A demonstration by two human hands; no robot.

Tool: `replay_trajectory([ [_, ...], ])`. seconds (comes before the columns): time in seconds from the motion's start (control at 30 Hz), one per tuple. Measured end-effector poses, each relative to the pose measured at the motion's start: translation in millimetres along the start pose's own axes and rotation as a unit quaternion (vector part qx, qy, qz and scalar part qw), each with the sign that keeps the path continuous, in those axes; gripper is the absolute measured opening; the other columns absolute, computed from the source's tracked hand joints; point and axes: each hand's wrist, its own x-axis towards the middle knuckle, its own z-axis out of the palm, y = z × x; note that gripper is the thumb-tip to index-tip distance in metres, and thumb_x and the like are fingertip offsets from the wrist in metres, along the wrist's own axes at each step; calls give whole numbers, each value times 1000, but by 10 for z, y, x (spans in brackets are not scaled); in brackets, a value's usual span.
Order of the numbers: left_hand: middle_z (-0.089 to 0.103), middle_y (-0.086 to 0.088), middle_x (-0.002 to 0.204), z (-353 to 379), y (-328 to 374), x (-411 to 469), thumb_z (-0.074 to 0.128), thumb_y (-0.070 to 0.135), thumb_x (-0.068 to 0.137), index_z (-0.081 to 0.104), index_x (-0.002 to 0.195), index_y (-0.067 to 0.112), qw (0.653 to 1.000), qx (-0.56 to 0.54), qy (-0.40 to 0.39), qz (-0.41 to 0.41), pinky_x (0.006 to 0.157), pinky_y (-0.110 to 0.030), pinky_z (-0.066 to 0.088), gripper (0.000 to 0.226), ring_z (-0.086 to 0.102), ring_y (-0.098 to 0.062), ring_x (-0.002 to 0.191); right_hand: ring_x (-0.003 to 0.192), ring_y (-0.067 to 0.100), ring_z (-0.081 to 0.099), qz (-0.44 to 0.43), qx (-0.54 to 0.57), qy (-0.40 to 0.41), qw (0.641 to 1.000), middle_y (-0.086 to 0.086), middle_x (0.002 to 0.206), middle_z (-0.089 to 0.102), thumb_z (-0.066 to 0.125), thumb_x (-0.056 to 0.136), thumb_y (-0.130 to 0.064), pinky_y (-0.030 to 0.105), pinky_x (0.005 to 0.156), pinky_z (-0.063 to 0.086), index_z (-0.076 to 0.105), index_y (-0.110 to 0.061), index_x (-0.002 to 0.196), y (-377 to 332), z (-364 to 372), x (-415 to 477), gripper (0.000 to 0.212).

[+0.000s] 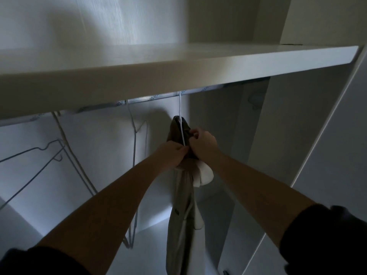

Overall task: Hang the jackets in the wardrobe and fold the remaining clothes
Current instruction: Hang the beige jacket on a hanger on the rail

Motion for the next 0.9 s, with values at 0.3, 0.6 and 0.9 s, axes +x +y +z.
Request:
replay_trajectory([
  [0.3,57,7,79,30,-346,-312,64,22,89,48,88,23,973,135,50,181,61,-12,38,16,58,-9,69,84,15,60,-81,-76,-183,977,2,91,67,54,91,-22,25,71,44,70,-10,99,-97,-278,-39,22],
  [0.6,34,15,68,191,-314,-391,64,9,85,41,77,23,938,173,184,239,57,-10,26,28,36,0,55,89,28,64,-163,-119,-202,958,6,90,67,63,80,-16,36,78,50,59,-13,95,362,-355,-816,16],
  [0.9,61,1,104,333,-316,-404,55,5,92,65,104,10,940,76,158,293,84,-14,47,17,58,-6,90,106,25,59,-49,-130,-85,987,5,111,65,51,87,-12,25,82,42,63,-19,107,265,-527,-530,25],
])
